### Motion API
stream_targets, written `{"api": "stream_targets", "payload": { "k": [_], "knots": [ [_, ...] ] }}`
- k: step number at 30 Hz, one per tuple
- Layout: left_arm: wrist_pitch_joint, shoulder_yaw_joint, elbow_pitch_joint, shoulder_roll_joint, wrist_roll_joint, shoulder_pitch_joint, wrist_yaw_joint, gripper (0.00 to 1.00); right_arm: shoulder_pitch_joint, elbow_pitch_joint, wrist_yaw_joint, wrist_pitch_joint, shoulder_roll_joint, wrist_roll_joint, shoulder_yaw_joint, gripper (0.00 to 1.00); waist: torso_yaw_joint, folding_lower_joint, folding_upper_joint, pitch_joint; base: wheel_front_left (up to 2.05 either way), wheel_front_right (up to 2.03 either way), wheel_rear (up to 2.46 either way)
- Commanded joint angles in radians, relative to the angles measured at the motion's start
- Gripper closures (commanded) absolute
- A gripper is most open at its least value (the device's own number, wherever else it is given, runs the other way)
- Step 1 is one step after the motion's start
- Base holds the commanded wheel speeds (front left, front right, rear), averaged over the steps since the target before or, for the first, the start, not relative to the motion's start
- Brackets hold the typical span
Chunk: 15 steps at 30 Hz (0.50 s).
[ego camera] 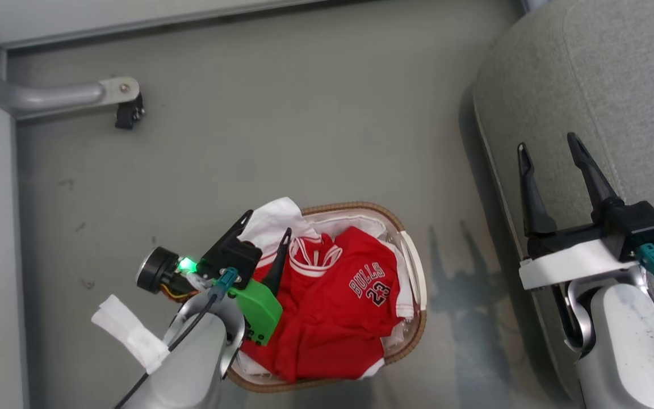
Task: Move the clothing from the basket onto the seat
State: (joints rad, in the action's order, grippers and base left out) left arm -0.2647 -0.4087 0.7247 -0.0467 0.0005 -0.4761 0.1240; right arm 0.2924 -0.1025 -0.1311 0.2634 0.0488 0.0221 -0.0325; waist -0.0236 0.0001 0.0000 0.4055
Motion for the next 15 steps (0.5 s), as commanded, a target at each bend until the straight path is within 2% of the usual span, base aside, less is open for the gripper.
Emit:
{"api": "stream_targets", "payload": {
  "k": [1, 15],
  "knots": [
    [0.000, -0.021, 0.024, -0.007, -0.007, -0.055, 0.004, 0.00, 0.032, 0.010, 0.001, 0.002, 0.003, 0.009, -0.004, 0.00, -0.094, -0.0001, 0.0000, 0.193, 0.00, 0.00, 0.00],
    [0.069, -0.375, 0.334, -0.008, -0.102, -0.286, 0.007, 0.00, 0.132, 0.043, 0.001, 0.002, 0.002, 0.103, 0.062, 0.00, -0.215, -0.0001, 0.0000, 0.419, 0.00, 0.00, 0.00]
  ]
}}
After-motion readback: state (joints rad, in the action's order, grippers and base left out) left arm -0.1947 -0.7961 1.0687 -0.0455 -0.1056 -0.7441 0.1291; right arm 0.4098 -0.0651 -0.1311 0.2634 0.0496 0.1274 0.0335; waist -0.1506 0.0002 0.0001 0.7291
